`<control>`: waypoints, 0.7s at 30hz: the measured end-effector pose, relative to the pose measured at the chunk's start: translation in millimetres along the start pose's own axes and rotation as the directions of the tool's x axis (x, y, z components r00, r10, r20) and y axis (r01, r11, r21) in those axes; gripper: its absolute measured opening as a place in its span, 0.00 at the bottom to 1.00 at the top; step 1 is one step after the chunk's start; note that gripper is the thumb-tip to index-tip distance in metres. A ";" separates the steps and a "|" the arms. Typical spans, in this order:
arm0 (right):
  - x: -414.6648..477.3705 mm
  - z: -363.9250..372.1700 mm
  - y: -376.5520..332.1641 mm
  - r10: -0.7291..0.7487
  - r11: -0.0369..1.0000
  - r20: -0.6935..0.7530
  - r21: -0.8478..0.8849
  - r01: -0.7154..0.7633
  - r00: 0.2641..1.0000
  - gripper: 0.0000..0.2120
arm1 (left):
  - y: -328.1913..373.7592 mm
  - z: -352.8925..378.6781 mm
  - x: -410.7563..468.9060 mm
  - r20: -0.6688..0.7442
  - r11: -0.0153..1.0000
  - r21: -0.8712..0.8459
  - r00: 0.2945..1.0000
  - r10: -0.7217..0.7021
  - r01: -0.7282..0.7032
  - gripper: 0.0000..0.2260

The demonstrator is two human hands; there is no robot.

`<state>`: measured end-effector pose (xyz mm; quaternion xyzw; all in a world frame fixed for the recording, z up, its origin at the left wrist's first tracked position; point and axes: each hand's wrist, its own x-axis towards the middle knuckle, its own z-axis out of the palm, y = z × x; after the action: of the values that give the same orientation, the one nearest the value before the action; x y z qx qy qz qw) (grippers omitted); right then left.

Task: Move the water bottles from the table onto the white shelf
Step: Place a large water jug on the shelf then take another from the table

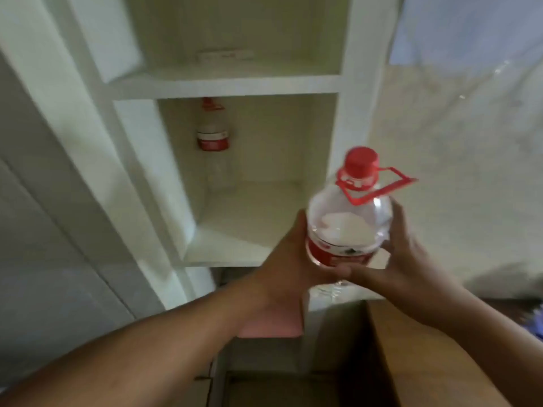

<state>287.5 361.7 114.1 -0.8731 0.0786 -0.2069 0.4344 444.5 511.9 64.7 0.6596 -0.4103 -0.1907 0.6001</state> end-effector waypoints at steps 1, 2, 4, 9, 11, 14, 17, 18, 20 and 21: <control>14.9 20.4 -4.0 -0.031 0.999 0.036 -0.010 0.032 0.999 0.56 | -0.3 -29.1 -1.6 -0.044 1.000 0.010 0.999 -0.012 0.012 0.48; 29.6 40.2 -4.8 -0.052 0.998 0.064 -0.027 0.054 0.997 0.54 | -1.6 -55.4 -0.9 -0.100 0.999 0.028 0.995 -0.012 0.015 0.48; 59.1 77.8 1.5 -0.052 0.995 0.099 -0.083 0.060 0.994 0.50 | -7.7 -97.1 6.0 -0.216 0.997 0.073 0.976 -0.023 0.040 0.46; 129.7 154.4 23.8 0.123 0.988 0.171 -0.115 -0.104 0.978 0.49 | -32.1 -147.6 37.9 -0.331 0.988 0.130 0.943 -0.033 0.081 0.40; 154.7 175.4 31.8 0.196 0.979 0.104 -0.080 -0.188 0.975 0.50 | -47.9 -158.5 58.0 -0.353 0.987 0.112 0.933 -0.069 0.115 0.41; 188.0 197.2 44.8 0.246 0.968 0.028 -0.057 -0.244 0.969 0.49 | -73.8 -172.2 91.1 -0.336 0.982 0.122 0.937 -0.097 0.146 0.43; 218.4 211.9 62.5 0.279 0.960 0.002 -0.010 -0.279 0.960 0.48 | -97.0 -184.8 120.7 -0.321 0.972 0.132 0.936 -0.142 0.193 0.47; 228.3 216.8 68.6 0.287 0.958 -0.011 0.017 -0.287 0.958 0.48 | -104.1 -189.3 130.0 -0.325 0.971 0.125 0.933 -0.156 0.206 0.49; 248.2 228.3 78.7 0.295 0.955 -0.038 0.037 -0.294 0.955 0.49 | -115.5 -198.1 146.4 -0.345 0.965 0.131 0.923 -0.169 0.226 0.51; 259.3 234.9 85.0 0.294 0.956 -0.060 0.029 -0.292 0.954 0.50 | -118.3 -201.6 152.8 -0.354 0.957 0.154 0.918 -0.177 0.244 0.50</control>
<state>625.9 398.2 -3.3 -0.8403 0.2189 -0.1689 0.4663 721.7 515.5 31.0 0.7785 -0.2449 -0.0978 0.5695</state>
